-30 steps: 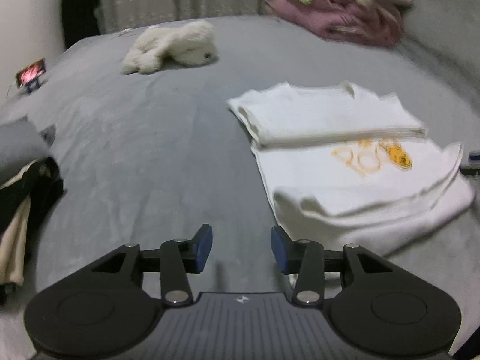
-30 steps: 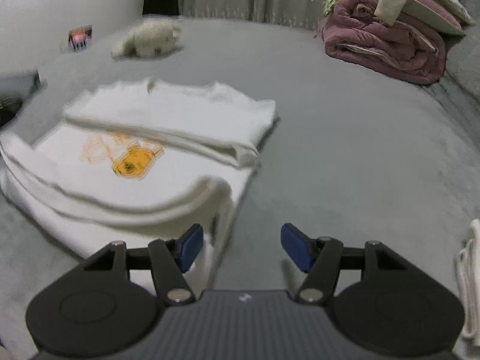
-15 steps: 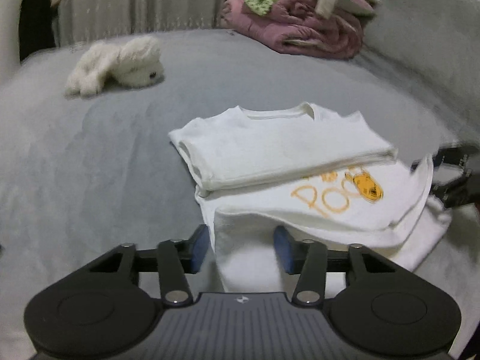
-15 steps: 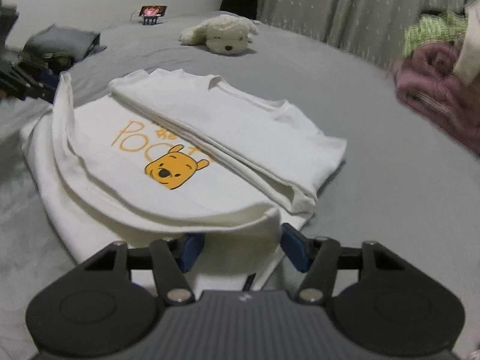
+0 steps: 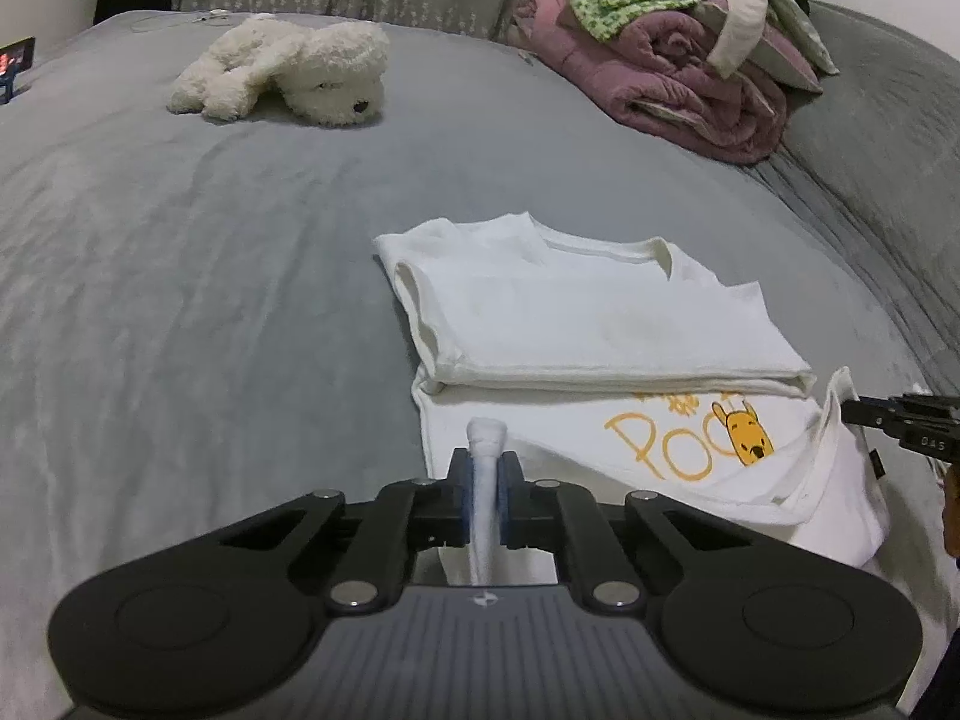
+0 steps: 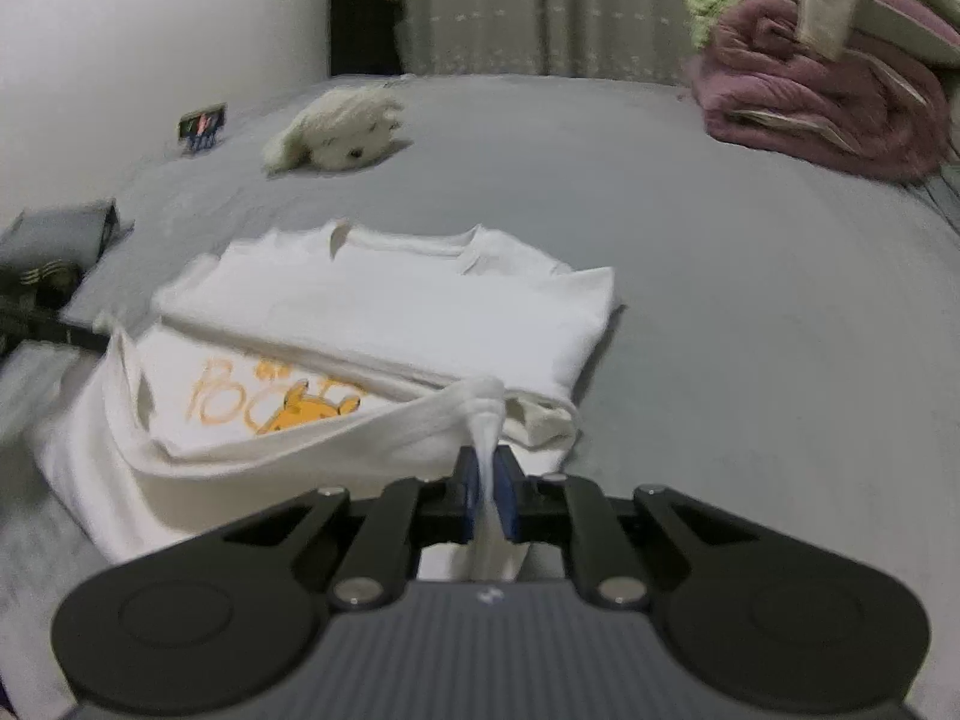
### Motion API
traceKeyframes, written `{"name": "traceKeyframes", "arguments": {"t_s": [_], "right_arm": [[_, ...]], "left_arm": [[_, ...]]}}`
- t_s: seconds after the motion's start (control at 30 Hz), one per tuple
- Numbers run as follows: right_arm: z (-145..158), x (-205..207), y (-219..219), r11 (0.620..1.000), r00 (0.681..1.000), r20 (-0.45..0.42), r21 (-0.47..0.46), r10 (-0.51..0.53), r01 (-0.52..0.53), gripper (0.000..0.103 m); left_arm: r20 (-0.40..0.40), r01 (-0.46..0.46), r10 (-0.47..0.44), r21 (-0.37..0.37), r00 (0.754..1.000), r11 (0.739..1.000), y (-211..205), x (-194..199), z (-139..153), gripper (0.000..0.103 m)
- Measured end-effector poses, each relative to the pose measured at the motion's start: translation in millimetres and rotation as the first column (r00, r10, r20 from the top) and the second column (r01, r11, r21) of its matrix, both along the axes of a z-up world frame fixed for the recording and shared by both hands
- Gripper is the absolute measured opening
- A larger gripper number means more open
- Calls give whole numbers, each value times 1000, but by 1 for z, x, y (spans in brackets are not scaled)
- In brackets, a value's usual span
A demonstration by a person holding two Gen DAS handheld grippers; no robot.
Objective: Fold clothes
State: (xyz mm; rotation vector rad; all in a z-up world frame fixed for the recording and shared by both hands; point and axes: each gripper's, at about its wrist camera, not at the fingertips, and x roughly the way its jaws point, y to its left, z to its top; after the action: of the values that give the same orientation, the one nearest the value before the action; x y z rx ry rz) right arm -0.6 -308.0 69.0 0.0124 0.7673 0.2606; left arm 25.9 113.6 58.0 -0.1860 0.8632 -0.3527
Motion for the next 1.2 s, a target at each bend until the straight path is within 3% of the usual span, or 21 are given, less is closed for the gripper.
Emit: {"name": "traceKeyframes", "arguments": {"t_s": [0.13,0.3,0.7,0.87,1.2], "right_arm": [[0,-4,-17,989,994,-39,103,-105,108,7],[-14,-1,-37,955,971,-130,195,-200,223,7],[-25,2,-30,943,958,-151,193,-244,270,8],[-25,-1,-31,938,956,-163,209,-245,276,29],[-23,-31,-31,938,960,-184,241,-209,251,30]], "left_arm": [[-1,-44,44,-13,999,999,5,1,1,7],[28,-62,60,42,998,997,-6,1,-3,7],[22,-128,127,58,992,990,-9,9,-15,7],[-5,-154,154,25,988,988,-1,10,-16,11],[-60,-190,187,-47,981,981,25,-15,-12,16]]}}
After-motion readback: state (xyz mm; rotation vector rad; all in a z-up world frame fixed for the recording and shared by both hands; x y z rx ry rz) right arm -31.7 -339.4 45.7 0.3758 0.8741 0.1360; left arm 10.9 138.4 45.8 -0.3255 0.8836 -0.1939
